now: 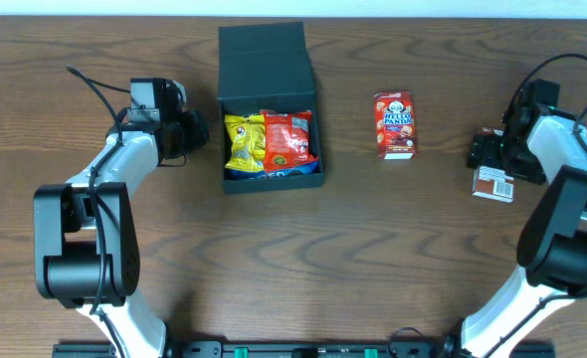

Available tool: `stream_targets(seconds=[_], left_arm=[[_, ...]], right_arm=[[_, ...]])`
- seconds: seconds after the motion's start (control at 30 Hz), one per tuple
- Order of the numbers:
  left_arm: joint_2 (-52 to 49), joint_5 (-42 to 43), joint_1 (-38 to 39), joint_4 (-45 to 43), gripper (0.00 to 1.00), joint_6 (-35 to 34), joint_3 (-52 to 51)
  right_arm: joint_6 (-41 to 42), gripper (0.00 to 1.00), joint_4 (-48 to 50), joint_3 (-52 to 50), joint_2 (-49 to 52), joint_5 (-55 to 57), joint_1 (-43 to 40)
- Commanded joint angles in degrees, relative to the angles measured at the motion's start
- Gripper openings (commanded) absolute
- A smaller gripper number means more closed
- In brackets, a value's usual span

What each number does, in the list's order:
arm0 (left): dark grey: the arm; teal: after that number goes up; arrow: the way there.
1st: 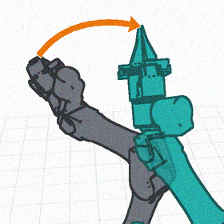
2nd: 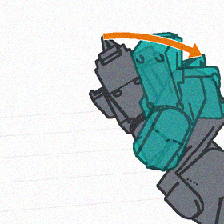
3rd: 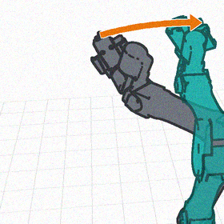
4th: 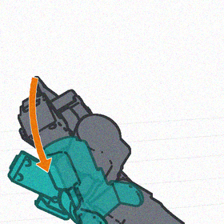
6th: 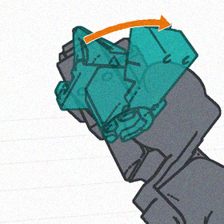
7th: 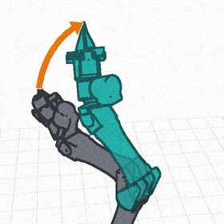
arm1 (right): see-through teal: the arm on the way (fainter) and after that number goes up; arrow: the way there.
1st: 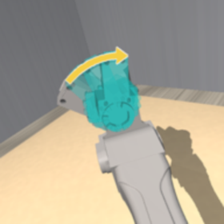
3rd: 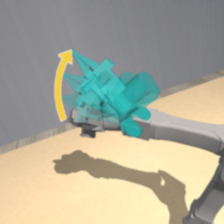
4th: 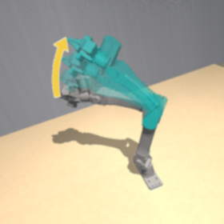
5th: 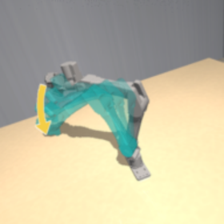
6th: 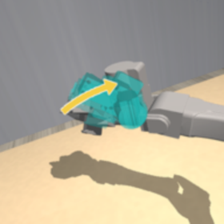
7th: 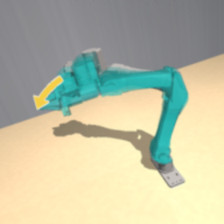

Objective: Pack container
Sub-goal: 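Reach the right gripper to the brown Pocky pack and grasp it, then carry the Pocky pack left and lower it into the box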

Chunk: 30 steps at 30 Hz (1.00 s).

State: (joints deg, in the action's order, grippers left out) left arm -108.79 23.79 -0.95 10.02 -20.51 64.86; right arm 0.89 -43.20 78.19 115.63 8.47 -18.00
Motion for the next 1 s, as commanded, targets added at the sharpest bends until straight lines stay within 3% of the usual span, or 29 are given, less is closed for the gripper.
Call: stream_targets(seconds=[0.0, 0.07, 0.17, 0.4, 0.63, 0.8, 0.97], left_arm=[[-0.2, -0.4, -0.2, 0.1, 0.06, 1.2, 1.4], [-0.2, -0.4, -0.2, 0.2, 0.06, 1.2, 1.4], [-0.2, -0.4, -0.2, 0.2, 0.06, 1.2, 1.4], [-0.2, -0.4, -0.2, 0.2, 0.06, 1.2, 1.4], [-0.2, -0.4, -0.2, 0.2, 0.06, 1.2, 1.4], [-0.1, -0.4, -1.7, 0.2, 0.06, 1.2, 1.4], [0.3, -0.2, -4.4, 0.3, 0.06, 1.2, 1.4]], right_arm=[[0.4, 0.99, 0.3, 0.5, 2.3, 0.5, 0.1], [0.4, 0.98, 0.4, 0.5, 2.8, 0.5, 0.1], [0.9, 0.82, 0.6, 0.6, 2.8, 0.2, 0.1], [2.3, 0.65, -0.3, 4.5, 2.8, -6.1, 0.1], [2.2, 0.59, -8.0, 18.8, 2.8, -11.8, 1.6], [2.3, 0.57, -15.0, 33.1, 2.8, -14.7, 8.9], [2.7, 0.50, -16.2, 39.7, 2.8, -14.9, 21.9]])
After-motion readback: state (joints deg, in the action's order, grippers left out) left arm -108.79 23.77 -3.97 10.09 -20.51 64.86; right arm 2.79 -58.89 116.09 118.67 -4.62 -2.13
